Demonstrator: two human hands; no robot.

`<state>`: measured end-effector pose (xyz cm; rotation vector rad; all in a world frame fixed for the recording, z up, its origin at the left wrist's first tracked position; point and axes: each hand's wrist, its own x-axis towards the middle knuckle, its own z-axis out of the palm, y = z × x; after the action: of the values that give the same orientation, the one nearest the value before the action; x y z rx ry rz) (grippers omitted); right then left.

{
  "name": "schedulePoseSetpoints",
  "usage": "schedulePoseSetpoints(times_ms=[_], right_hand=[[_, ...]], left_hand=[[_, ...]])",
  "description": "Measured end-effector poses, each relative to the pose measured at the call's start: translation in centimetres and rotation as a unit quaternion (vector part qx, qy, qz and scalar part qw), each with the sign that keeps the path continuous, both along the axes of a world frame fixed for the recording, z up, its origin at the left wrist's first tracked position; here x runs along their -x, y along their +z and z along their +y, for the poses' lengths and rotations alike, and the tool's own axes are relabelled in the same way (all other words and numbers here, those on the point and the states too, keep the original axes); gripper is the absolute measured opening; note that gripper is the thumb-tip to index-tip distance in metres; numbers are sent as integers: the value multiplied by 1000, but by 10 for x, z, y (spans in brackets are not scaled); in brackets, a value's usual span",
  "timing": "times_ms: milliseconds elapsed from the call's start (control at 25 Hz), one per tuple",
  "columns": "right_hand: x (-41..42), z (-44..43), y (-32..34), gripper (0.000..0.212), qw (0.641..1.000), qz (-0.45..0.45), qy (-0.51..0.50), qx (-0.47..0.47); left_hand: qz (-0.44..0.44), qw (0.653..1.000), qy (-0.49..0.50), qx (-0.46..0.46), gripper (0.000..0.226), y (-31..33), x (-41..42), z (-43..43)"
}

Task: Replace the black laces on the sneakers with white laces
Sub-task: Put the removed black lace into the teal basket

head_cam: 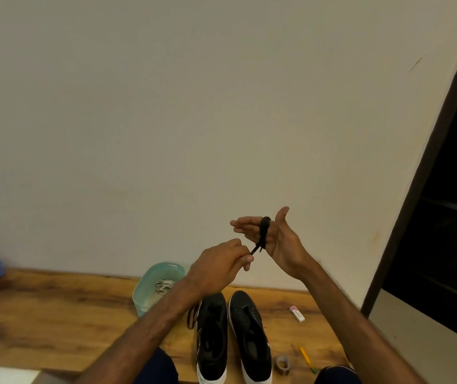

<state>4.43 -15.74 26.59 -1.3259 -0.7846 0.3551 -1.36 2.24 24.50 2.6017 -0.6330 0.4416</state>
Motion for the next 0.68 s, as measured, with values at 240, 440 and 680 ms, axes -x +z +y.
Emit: schedulePoseSetpoints(times_ms=[240, 440, 680], right_hand=[[13, 2, -16, 117, 965, -31, 53, 255], [26, 6, 7, 123, 972, 42, 207, 105], [13, -8, 34, 116, 991, 33, 128, 11]], left_hand=[[-148, 988, 34, 5, 35, 29, -3, 10], [-80, 984, 2, 157, 28, 22, -11, -6], [10, 974, -32, 222, 25, 5, -2, -8]])
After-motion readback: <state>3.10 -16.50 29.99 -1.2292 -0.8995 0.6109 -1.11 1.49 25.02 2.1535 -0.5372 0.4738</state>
